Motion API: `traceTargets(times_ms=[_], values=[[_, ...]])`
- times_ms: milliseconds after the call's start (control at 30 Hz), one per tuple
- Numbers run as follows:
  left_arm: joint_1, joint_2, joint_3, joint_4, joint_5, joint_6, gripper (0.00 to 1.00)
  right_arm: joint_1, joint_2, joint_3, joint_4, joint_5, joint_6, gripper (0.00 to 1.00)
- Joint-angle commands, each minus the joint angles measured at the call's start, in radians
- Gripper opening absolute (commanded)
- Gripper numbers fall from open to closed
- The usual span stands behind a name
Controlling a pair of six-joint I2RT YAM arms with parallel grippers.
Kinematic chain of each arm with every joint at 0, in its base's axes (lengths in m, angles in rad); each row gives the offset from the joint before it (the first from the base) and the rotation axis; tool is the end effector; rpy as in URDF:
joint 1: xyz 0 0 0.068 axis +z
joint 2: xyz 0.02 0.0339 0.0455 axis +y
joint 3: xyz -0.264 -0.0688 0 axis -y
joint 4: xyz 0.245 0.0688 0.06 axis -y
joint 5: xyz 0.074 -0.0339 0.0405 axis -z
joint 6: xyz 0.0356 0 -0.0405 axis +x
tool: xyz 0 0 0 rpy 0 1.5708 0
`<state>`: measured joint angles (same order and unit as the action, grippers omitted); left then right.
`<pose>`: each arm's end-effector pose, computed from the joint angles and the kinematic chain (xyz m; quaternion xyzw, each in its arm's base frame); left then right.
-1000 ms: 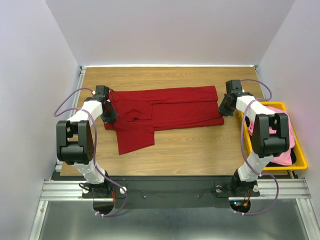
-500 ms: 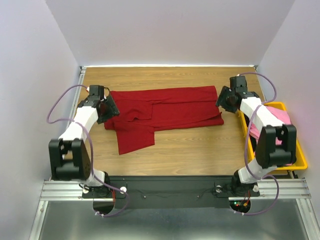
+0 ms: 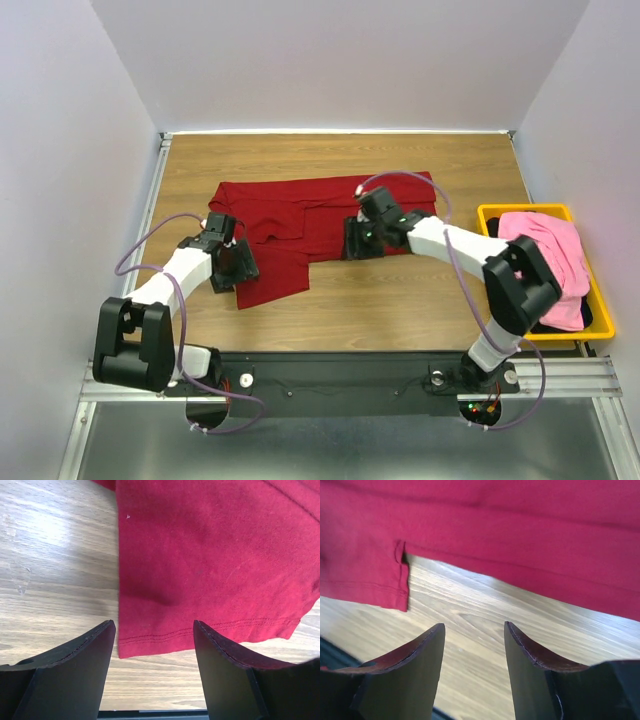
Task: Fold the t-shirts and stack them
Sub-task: Fold the tshirt
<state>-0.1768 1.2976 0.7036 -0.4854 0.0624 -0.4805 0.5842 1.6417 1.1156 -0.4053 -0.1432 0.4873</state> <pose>0.2330 -0.0439 0.1837 -0.1392 0.9595 -0.1071 0.2203 0.2857 0.1950 0.2180 -0.0683 0.9447 0.2184 0.2349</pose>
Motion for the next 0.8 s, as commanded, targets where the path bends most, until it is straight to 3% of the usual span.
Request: traceTargets(times_ms=[0, 267, 433, 533, 767], values=[[-0.023, -0.015, 0.01, 0.01, -0.053, -0.038, 0.75, 0.13, 0.07, 0.055, 0.105, 0.001, -0.001, 0.56], [-0.046, 0.032, 0.005, 0.008, -0.091, -0.05, 0.74, 0.269, 0.234, 0.128, 0.206, 0.024, 0.034, 0.49], [-0.07, 0.103, 0.007, 0.011, -0.096, -0.05, 0.65, 0.319, 0.29, 0.173, 0.21, 0.025, 0.042, 0.49], [-0.079, 0.12, 0.004, 0.019, -0.096, -0.05, 0.63, 0.336, 0.308, 0.182, 0.209, 0.028, 0.048, 0.48], [-0.087, 0.146, 0.004, 0.025, -0.084, -0.041, 0.39, 0.345, 0.331, 0.176, 0.206, 0.042, 0.056, 0.47]])
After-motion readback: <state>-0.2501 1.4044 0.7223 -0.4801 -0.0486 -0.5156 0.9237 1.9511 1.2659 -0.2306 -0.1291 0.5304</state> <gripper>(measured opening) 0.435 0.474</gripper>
